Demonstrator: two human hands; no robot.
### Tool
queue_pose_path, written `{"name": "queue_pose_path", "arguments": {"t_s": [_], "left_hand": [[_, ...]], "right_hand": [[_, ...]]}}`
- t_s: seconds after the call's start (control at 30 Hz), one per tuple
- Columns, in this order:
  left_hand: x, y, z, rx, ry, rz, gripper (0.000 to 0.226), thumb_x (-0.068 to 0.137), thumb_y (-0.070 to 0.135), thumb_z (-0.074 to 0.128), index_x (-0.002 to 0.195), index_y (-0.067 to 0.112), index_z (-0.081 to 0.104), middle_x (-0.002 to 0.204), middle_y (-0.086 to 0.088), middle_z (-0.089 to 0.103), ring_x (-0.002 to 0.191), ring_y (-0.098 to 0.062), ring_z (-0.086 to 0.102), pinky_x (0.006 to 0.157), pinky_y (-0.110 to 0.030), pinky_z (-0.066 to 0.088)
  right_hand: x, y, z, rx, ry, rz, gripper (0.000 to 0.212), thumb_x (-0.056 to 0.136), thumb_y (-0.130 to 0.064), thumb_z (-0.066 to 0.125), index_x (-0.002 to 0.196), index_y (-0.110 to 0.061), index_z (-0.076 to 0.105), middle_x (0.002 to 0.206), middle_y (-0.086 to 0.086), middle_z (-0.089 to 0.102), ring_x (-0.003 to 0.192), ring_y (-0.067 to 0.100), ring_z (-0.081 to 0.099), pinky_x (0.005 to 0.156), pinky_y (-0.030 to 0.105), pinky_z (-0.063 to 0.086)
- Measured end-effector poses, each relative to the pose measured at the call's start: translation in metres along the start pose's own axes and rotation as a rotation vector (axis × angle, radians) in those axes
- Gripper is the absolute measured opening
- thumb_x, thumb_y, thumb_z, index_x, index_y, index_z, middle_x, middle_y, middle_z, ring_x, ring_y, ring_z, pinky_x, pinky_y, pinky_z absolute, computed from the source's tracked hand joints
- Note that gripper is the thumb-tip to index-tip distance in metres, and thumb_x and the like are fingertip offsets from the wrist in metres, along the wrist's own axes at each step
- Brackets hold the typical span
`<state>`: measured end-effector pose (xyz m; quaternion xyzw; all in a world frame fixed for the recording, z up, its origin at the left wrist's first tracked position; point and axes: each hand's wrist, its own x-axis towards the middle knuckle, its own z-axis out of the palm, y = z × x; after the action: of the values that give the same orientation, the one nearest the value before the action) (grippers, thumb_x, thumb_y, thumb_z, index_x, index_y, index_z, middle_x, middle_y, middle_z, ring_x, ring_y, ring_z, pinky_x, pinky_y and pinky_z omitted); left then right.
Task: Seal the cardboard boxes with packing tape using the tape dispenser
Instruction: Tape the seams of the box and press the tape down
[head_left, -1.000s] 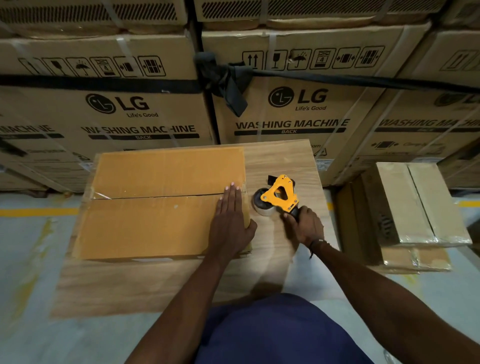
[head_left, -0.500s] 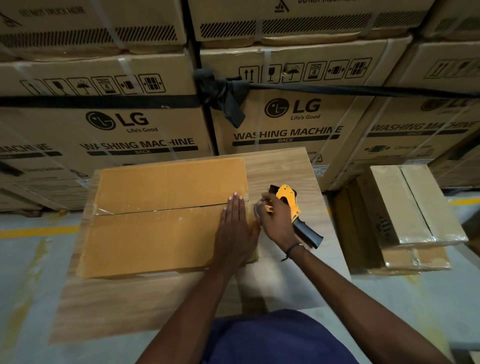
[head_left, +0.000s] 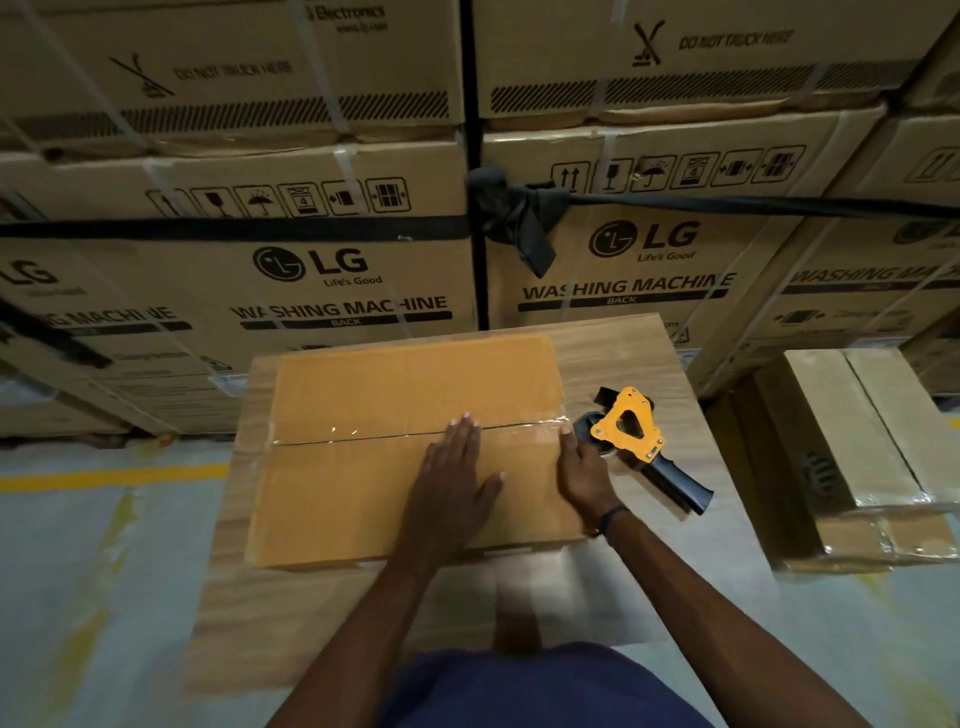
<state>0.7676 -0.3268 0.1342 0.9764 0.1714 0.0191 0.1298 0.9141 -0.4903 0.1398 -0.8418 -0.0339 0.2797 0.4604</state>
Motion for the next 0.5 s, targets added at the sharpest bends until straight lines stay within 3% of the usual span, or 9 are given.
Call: {"name": "queue_pose_path", "arguments": {"t_s": [0.13,0.23,0.37,0.5], "left_hand": [[-0.043,-0.089,-0.020,0.052,0.039,-0.218,0.084,0.103,0.066,0.027,0.164,0.011,0.012,0.173,-0.007,0.009,0.159,-0.023,0.007,0.127,-0.047,0.019],[-0.068,-0.129,-0.030,0.024,0.073,-0.385,0.084,0.103,0.065,0.025,0.164,0.011,0.009,0.173,-0.007,0.007,0.159,-0.024,0.005,0.127,-0.050,0.014],[-0.080,-0.106,-0.028,-0.036,0.090,-0.467,0.089,0.100,0.063,0.031,0.162,0.001,0.013,0.171,-0.018,0.009,0.158,-0.034,0.008,0.125,-0.056,0.020],[-0.078,-0.078,-0.023,-0.003,0.065,-0.384,0.096,0.098,0.067,0.036,0.162,-0.001,0.013,0.169,-0.026,0.006,0.157,-0.042,0.002,0.127,-0.055,0.008]], "right_hand": [[-0.008,-0.007,-0.001,0.059,0.028,-0.022,0.057,0.108,-0.055,0.032,0.131,-0.013,0.064,0.123,0.009,0.069,0.115,0.026,0.061,0.096,0.035,0.042],[-0.014,-0.010,0.003,0.080,0.044,-0.059,0.054,0.109,-0.053,0.033,0.134,-0.015,0.063,0.122,0.005,0.068,0.117,0.026,0.061,0.096,0.034,0.041],[-0.023,-0.019,0.001,0.052,0.075,-0.028,0.052,0.111,-0.047,0.033,0.131,-0.008,0.061,0.119,0.007,0.063,0.111,0.026,0.056,0.093,0.033,0.036],[-0.024,-0.011,0.001,0.063,0.115,-0.019,0.062,0.109,-0.054,0.032,0.129,-0.005,0.065,0.122,0.015,0.068,0.114,0.032,0.060,0.093,0.036,0.040]]}}
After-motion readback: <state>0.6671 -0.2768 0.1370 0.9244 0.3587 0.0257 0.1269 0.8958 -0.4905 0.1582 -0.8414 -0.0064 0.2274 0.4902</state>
